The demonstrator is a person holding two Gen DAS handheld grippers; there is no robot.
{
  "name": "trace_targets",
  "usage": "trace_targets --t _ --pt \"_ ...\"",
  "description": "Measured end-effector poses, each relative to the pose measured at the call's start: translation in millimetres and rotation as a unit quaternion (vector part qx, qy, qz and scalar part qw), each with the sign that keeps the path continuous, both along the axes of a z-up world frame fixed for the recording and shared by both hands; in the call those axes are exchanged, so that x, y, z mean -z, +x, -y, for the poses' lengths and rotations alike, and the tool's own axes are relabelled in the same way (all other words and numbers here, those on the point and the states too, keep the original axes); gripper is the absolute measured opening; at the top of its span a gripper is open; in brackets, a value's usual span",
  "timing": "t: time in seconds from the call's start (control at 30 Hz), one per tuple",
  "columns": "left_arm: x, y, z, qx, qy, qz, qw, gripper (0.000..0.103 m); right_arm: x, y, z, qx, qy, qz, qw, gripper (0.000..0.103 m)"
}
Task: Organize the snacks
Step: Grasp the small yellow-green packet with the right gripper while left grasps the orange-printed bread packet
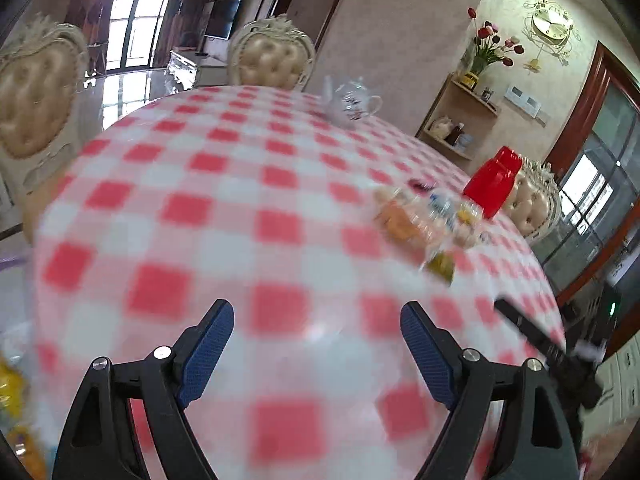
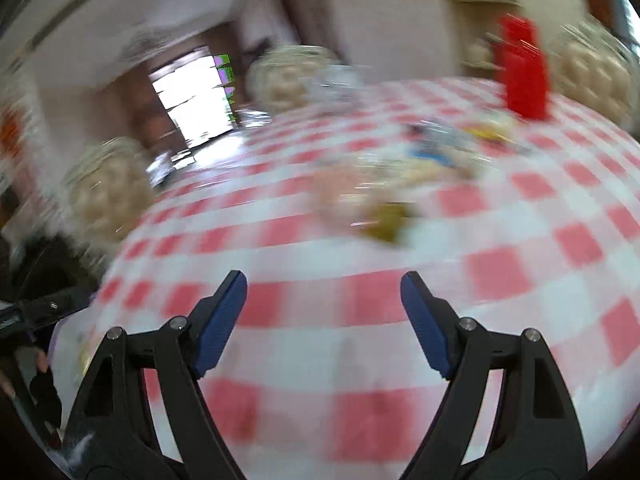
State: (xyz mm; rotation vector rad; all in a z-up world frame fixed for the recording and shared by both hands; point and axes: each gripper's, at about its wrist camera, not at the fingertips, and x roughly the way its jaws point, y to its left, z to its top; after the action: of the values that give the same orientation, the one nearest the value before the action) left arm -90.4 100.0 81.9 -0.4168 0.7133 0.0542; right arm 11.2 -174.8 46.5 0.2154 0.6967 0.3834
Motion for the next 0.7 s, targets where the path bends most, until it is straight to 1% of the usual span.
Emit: trace_targets --t 0.03,0.07,0.1,0.17,0.2,0.23,0.27,0.3,0.33,0.37,0.43,0.47,0.53,0.6,0.7 --pt "1 23 11 0.000 -0.014 0.003 0.9999 0.086 3 14 10 0.010 0.011 -0.015 1.000 0.073" --pt "3 42 18 -0.005 -0.026 0.003 0.9996 0.086 5 28 15 0.012 0.015 -0.026 0.999 0.070" --pt "4 57 26 -0.008 -0.037 -0.001 0.9993 0.086 6 37 16 0.012 0.012 -0.030 0.999 0.070" --pt "9 97 42 -0.004 -0.058 -0.011 0.9982 0.086 5 56 8 -0.005 -0.027 -0.025 0.999 0.070" --pt "12 109 45 -0.004 -0.061 -0.016 0.9980 0.086 5 64 -1 -0.029 -0.050 -0.019 0.998 0.070" --pt "16 123 49 -0.012 -0.064 -0.022 0.9976 0.086 6 72 -10 -0.064 -0.076 -0.014 0.995 0.071" --pt "22 134 50 -0.024 -0.069 -0.025 0.9971 0.086 10 69 -10 -0.083 -0.093 -0.006 0.992 0.072" --pt "26 141 49 -0.036 -0.073 -0.026 0.9963 0.086 12 74 -15 -0.107 -0.115 0.004 0.988 0.074" --pt "30 148 49 -0.052 -0.082 -0.026 0.9950 0.086 15 79 -16 -0.127 -0.126 0.009 0.984 0.078" --pt "35 153 50 -0.063 -0.092 -0.024 0.9935 0.086 17 87 -19 -0.152 -0.134 0.012 0.979 0.080" --pt "43 162 50 -0.067 -0.109 -0.020 0.9916 0.086 26 105 -24 -0.193 -0.146 0.007 0.970 0.083" --pt "47 167 51 -0.058 -0.107 -0.020 0.9923 0.086 32 114 -26 -0.212 -0.157 0.004 0.965 0.083" --pt "50 172 53 -0.037 -0.091 -0.018 0.9950 0.086 41 130 -33 -0.243 -0.171 0.000 0.955 0.083" --pt "49 174 49 -0.045 -0.079 -0.013 0.9958 0.086 47 143 -38 -0.273 -0.165 -0.007 0.948 0.083" --pt "52 178 38 -0.055 -0.092 -0.020 0.9941 0.086 52 151 -50 -0.321 -0.168 -0.012 0.932 0.083"
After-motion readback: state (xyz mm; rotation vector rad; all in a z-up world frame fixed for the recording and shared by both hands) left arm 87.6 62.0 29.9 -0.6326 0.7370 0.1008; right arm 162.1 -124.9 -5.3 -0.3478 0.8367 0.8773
